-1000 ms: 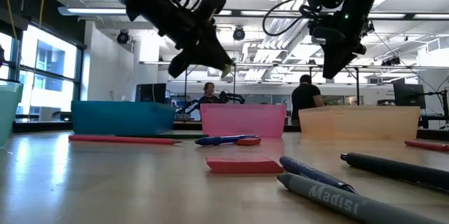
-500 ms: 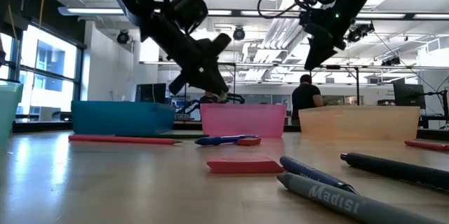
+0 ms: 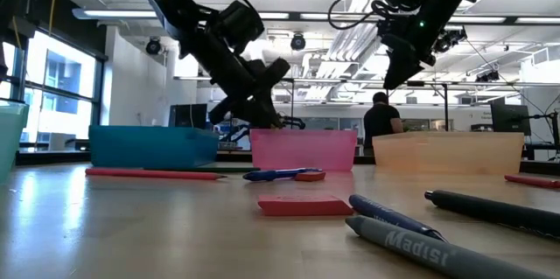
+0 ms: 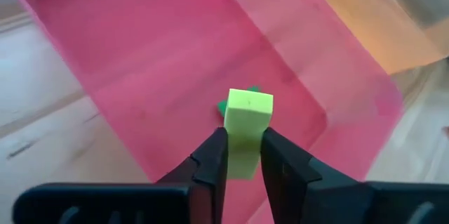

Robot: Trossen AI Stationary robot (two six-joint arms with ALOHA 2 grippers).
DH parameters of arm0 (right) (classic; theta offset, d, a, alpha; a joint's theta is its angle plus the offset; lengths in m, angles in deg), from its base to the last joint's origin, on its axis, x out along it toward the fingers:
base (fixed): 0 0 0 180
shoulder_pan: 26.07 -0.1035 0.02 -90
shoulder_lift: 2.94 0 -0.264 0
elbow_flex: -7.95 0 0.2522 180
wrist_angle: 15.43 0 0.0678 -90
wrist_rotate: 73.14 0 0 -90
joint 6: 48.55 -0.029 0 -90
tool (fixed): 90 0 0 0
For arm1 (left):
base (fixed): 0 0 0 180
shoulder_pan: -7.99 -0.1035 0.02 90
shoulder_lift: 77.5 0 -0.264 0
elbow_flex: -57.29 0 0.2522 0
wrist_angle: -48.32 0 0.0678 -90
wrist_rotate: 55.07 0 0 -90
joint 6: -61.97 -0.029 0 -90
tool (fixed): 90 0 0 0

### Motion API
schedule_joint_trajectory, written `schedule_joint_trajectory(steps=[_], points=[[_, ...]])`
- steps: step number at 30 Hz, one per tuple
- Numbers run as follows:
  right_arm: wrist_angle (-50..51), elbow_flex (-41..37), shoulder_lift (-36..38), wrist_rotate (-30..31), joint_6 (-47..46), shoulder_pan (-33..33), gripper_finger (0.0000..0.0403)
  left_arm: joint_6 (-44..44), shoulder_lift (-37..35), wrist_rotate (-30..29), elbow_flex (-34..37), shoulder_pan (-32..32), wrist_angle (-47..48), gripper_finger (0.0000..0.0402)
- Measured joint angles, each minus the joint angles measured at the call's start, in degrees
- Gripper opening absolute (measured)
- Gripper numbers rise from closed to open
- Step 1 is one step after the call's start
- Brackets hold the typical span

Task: Sort crayons/erasers/pens/pencils in bins
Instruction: Put the yellow eraser into the pink bin, then put the blue pen into the blue bin

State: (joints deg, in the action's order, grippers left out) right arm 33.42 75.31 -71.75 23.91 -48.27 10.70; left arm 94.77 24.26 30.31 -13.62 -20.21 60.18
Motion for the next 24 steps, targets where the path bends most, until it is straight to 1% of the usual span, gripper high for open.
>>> schedule_joint_trajectory(steps=[4,10,14,17,22,24], points=[[0.0,0.0,0.0,0.0,-0.2,0.0,0.0098,0.0,0.0,-0.1,0.0,-0.4,0.1,0.0101],[0.0,0.0,0.0,-1.3,-0.3,0.0,0.0098,0.1,0.0,0.1,0.0,-0.3,-0.9,0.0158],[-0.1,0.0,0.0,-1.3,-0.3,0.0,0.0098,0.5,-0.2,2.6,0.0,-0.6,-1.3,0.0187],[0.0,0.0,0.0,-1.3,-2.1,0.0,0.0098,-0.8,-1.5,4.6,-0.1,-1.4,-1.2,0.0194],[1.5,0.0,0.0,-3.2,-6.0,0.0,0.0099,-6.2,-4.5,4.4,-1.7,-3.3,0.6,0.0188],[2.3,0.0,0.0,-4.5,-6.3,0.0,0.0099,-8.3,-6.3,4.1,-2.7,-3.9,3.2,0.0183]])
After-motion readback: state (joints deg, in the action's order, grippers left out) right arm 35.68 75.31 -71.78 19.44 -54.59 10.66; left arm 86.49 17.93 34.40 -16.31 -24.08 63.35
